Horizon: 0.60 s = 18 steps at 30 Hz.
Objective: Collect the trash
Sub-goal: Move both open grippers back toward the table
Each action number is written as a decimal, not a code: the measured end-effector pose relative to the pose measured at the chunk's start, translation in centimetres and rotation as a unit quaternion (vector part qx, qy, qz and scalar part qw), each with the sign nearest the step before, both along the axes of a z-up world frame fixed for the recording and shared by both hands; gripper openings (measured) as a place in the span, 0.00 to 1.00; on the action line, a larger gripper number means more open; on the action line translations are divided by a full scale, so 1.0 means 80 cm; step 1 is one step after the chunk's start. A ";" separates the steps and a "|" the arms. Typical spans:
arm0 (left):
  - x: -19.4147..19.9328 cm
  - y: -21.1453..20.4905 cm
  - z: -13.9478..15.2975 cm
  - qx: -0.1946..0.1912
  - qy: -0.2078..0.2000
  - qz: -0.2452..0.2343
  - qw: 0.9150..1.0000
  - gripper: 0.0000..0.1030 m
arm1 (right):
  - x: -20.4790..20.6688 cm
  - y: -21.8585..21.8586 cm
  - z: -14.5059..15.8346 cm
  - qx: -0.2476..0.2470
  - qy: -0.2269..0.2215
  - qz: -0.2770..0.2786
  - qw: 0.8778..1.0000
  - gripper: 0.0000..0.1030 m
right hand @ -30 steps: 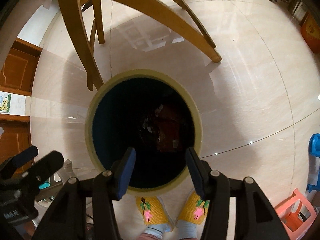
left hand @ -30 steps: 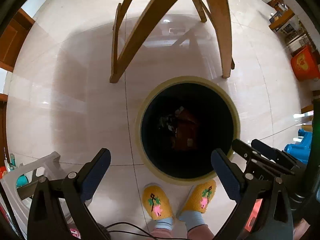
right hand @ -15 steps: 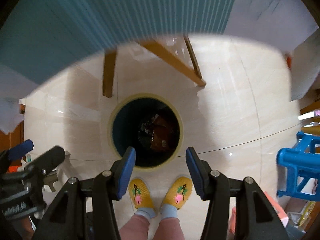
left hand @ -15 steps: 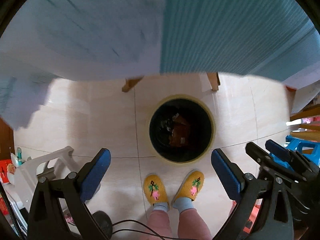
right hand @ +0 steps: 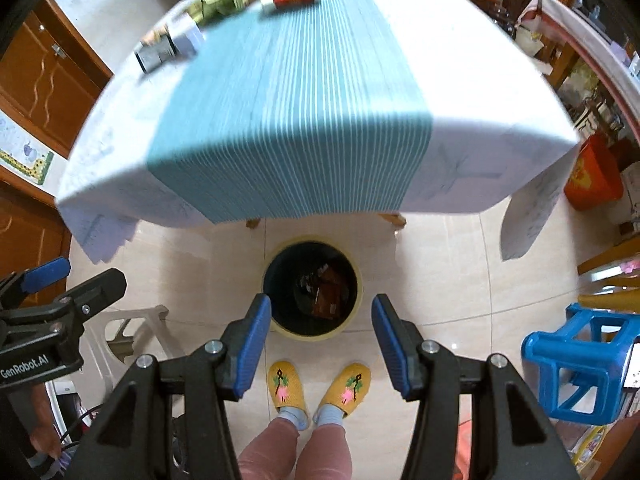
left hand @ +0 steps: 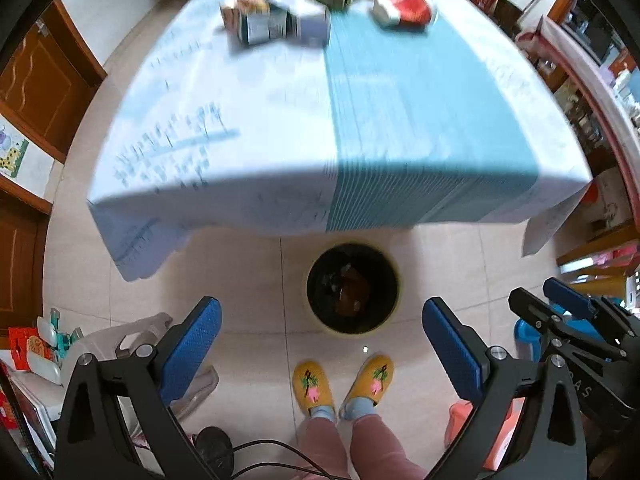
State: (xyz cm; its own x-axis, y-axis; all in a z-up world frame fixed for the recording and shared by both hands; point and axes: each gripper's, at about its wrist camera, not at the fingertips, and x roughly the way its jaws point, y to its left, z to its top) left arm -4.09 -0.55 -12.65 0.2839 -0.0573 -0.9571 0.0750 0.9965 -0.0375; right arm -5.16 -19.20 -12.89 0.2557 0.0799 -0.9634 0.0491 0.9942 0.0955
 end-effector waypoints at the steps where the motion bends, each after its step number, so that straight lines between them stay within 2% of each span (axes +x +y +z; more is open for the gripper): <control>1: 0.000 0.000 0.011 -0.002 -0.007 0.000 1.000 0.97 | 0.002 -0.001 0.008 0.002 -0.004 -0.001 1.000 0.51; 10: -0.001 -0.005 0.118 -0.020 -0.079 0.019 0.997 0.97 | 0.002 -0.007 0.093 0.022 -0.048 0.030 0.998 0.51; 18: 0.010 0.006 0.167 -0.029 -0.116 0.053 0.991 0.97 | 0.023 0.004 0.148 0.031 -0.106 0.080 0.991 0.51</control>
